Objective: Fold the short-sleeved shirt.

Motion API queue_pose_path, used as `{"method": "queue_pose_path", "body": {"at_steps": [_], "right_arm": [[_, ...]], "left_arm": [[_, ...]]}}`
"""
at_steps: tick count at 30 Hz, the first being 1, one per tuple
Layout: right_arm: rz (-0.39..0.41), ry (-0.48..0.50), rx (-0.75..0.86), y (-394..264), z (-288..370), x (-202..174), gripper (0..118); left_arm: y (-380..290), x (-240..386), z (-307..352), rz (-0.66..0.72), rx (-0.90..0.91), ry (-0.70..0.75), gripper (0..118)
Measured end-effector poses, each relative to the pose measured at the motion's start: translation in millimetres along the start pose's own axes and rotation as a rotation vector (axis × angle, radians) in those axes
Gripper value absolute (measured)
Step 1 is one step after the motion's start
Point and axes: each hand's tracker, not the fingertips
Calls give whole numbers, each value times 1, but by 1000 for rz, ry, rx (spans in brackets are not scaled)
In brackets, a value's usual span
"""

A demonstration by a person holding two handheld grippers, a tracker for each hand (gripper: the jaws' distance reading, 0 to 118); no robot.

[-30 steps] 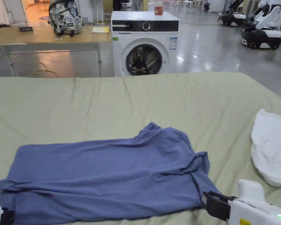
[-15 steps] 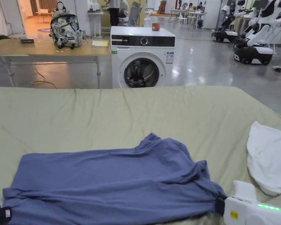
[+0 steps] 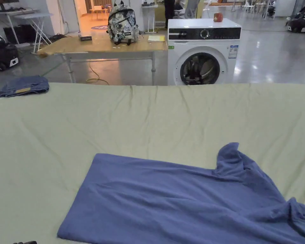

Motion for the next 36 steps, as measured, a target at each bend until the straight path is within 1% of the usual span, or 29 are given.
{"method": "queue_pose_path", "body": {"at_steps": [2,3,4,5,6,7,8,9,10,11,12,14,16,18,21,22,23,24,25,26,27,28,29,30,31,34,36], "right_arm": [[66,-22,16,-11,-3,-5,6],[70,-23,21,-13,-7,-5,8],[68,-37,12,-12,-12,-5,19],[76,-61,-7,-10,-17,-4,35],[75,-87,-4,-15,-25,4,54],[69,-89,2,-16,-25,7,64],[67,-87,14,-16,-21,11,64],[61,-78,56,-16,-14,14,64],[60,-75,89,-17,-7,20,64],[71,-69,125,-17,2,22,64],[90,-60,167,-17,12,22,64],[127,-33,256,-15,35,20,64],[143,15,320,-12,53,14,64],[156,97,344,-9,65,8,64],[189,171,359,-6,69,-5,63],[200,186,352,-5,66,-8,62],[213,200,350,-4,64,-10,58],[223,213,352,-3,61,-11,50],[238,228,349,-2,57,-12,35],[249,230,345,-1,52,-11,25],[261,238,340,1,48,-10,17],[268,248,336,2,44,-8,0],[264,244,343,4,42,-6,0],[260,245,338,9,38,-1,0],[255,270,320,14,34,5,0],[246,260,319,25,23,18,0],[237,266,307,36,12,30,0]], "left_arm": [[-16,-1,3,-4,21,4,0],[-21,0,3,-8,27,-5,0],[-27,0,3,-13,33,-4,0],[-28,3,2,-24,36,0,0],[-27,8,2,-54,43,4,2],[-26,13,3,-87,60,3,11],[-28,33,8,-109,75,7,15],[-26,43,12,-148,110,0,17],[-24,52,18,-181,150,-15,22],[-22,60,22,-209,174,-26,27],[-20,82,30,-240,203,-29,29],[-15,103,42,-274,286,-54,32],[-8,130,56,-293,356,-76,34],[-6,151,65,-316,418,-74,34],[-4,173,75,-333,484,-44,34],[-5,180,78,-328,500,-59,34],[-6,183,80,-321,492,-74,34],[-3,181,80,-316,490,-102,34],[-3,183,81,-311,476,-122,34],[-4,185,82,-309,475,-120,34],[-5,186,84,-309,470,-123,31],[-3,181,83,-308,471,-126,17],[-2,180,83,-308,466,-126,2],[-3,179,83,-296,457,-108,0],[1,176,82,-289,456,-111,0],[15,165,68,-261,419,-120,0],[40,147,40,-293,334,-181,0]]}}
